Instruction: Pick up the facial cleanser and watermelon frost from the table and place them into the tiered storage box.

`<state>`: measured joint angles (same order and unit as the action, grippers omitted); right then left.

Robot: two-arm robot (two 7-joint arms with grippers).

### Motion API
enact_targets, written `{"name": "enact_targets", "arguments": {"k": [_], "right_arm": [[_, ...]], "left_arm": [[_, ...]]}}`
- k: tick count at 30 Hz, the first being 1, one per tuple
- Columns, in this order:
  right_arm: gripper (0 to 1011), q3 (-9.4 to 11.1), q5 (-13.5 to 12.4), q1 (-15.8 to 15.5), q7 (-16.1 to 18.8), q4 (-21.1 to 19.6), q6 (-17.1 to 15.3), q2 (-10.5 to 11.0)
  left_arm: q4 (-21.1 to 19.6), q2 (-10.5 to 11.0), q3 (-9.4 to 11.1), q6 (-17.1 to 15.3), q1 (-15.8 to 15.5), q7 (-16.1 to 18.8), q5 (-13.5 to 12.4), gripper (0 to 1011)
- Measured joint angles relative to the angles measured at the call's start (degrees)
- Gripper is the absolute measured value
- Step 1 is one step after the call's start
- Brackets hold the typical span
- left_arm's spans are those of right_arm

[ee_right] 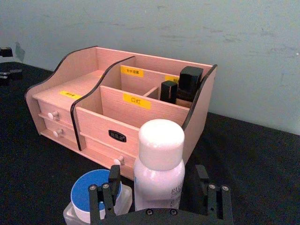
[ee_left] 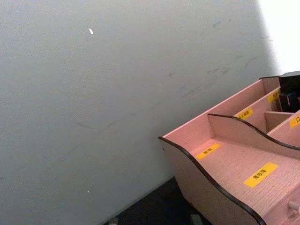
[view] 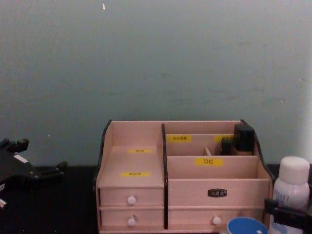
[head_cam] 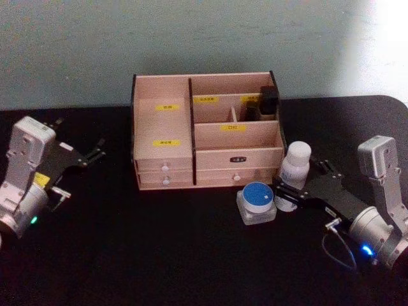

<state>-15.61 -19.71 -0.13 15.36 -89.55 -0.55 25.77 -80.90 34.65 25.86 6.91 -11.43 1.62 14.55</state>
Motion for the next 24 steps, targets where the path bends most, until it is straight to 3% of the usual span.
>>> {"name": "enact_targets", "arguments": {"k": [6,15,24], "right_arm": [[1000,0.1,1.2,0.7,0.2,0.8,-0.5,-1.0],[1000,0.1,1.1,0.6,0.2,0.7,-0.4,-0.9],[826,0.1,1.0,0.6,0.2,0.7,-0.4,-0.9]], "left_arm": [[0.0,0.0,0.0,0.0,0.0,0.0,0.0,1001],[0.0,0.0,0.0,0.0,0.0,0.0,0.0,1001],[0.0,0.0,0.0,0.0,0.0,0.0,0.0,1001]]}}
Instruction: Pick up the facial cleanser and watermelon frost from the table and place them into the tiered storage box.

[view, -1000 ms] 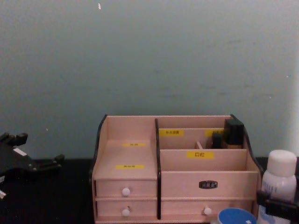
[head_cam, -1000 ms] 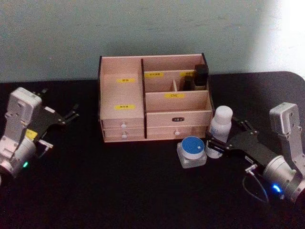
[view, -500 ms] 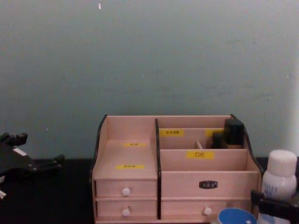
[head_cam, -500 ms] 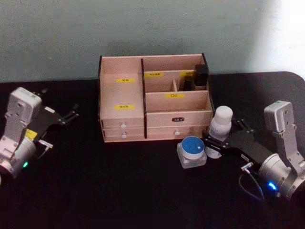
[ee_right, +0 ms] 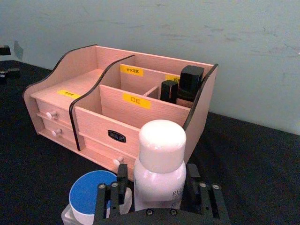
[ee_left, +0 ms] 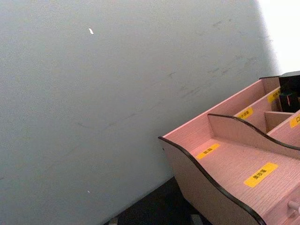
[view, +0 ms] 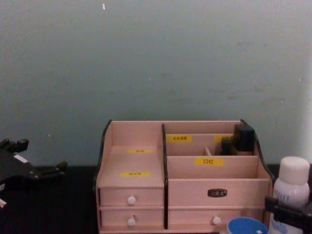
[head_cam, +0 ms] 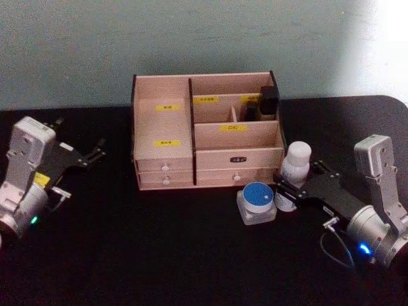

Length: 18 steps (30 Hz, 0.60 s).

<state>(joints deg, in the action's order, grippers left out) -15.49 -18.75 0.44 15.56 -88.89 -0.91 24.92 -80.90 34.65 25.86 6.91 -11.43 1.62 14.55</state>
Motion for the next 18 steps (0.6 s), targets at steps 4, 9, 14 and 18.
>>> {"name": "enact_targets", "arguments": {"k": [4,9,14,18], "right_arm": [[693,0.0,-0.1,0.0,0.0,0.0,0.0,0.0],[600,0.0,-0.1,-0.1,0.0,-0.1,0.0,0.0],[600,0.0,-0.1,-0.1,0.0,-0.1,0.1,0.1],[600,0.8,-0.1,-1.1,0.6,-1.5,0.0,0.4]], "left_arm": [[0.0,0.0,0.0,0.0,0.0,0.0,0.0,1001],[0.0,0.0,0.0,0.0,0.0,0.0,0.0,1001],[0.0,0.0,0.0,0.0,0.0,0.0,0.0,1001],[0.0,0.0,0.0,0.0,0.0,0.0,0.0,1002]]}}
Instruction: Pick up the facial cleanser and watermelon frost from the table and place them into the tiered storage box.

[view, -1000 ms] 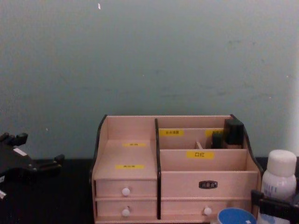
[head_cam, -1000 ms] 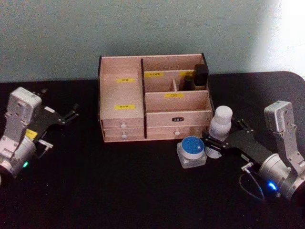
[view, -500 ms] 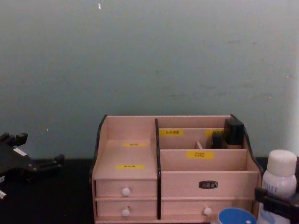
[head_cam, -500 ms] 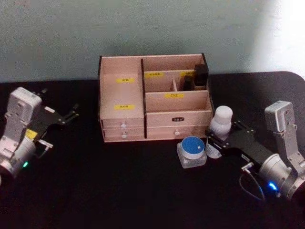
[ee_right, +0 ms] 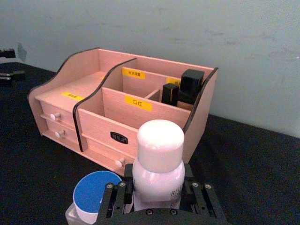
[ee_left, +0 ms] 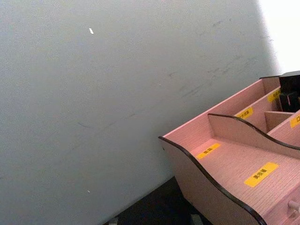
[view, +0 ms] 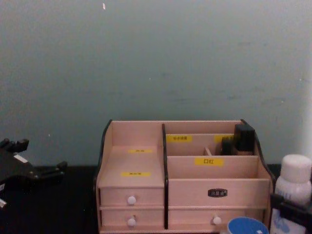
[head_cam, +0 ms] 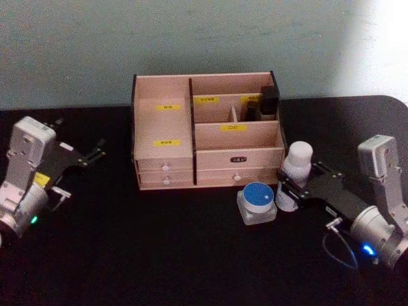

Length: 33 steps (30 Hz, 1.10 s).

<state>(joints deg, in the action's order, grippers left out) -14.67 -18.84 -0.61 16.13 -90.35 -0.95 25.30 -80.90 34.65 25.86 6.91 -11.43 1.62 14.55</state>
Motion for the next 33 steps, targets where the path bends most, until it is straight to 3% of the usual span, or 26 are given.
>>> {"name": "enact_targets", "arguments": {"k": [6,11,18,25,33], "right_arm": [[600,2.0,-0.2,-2.1,0.9,-3.7,-1.4,1.1],[600,4.6,-2.4,-3.5,2.3,-8.6,-4.6,2.5],[600,5.5,-4.9,-1.8,4.0,-11.3,-6.5,3.3],[600,3.0,-5.5,4.2,4.6,-9.8,-8.0,2.7],[600,-2.0,-3.9,13.4,4.9,-2.9,-8.4,-0.5]], "left_arm": [[0.0,0.0,0.0,0.0,0.0,0.0,0.0,1001],[0.0,0.0,0.0,0.0,0.0,0.0,0.0,1001],[0.0,0.0,0.0,0.0,0.0,0.0,0.0,1001],[0.0,0.0,0.0,0.0,0.0,0.0,0.0,1001],[0.0,0.0,0.0,0.0,0.0,0.0,0.0,1001]]}}
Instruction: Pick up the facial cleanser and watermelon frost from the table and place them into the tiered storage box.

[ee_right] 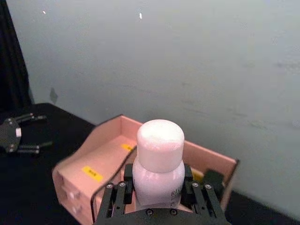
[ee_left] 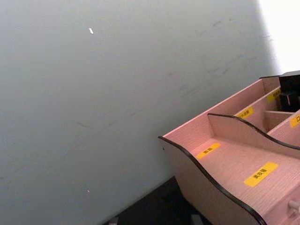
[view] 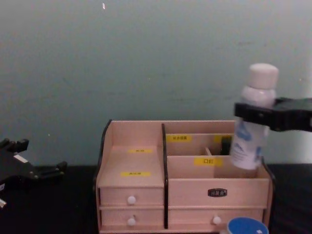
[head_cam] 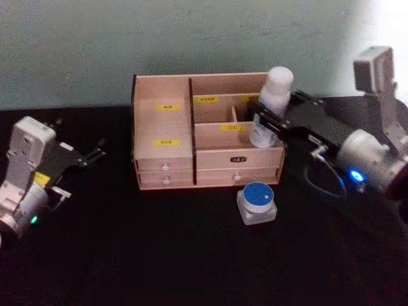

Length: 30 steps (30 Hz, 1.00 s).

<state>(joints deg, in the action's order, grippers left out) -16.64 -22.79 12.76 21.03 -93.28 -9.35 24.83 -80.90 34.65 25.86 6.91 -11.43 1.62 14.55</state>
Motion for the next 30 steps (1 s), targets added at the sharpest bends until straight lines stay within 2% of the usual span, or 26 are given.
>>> {"name": "enact_targets", "arguments": {"k": [8,14,30], "right_arm": [[600,-3.4,0.5,7.7,0.5,7.0,0.1,-4.1],[600,-5.2,1.3,12.2,0.1,12.7,0.0,-7.0],[600,-7.0,3.3,18.3,-0.5,22.0,0.8,-11.4]], "left_arm": [[0.0,0.0,0.0,0.0,0.0,0.0,0.0,1001],[0.0,0.0,0.0,0.0,0.0,0.0,0.0,1001],[0.0,0.0,0.0,0.0,0.0,0.0,0.0,1001]]}}
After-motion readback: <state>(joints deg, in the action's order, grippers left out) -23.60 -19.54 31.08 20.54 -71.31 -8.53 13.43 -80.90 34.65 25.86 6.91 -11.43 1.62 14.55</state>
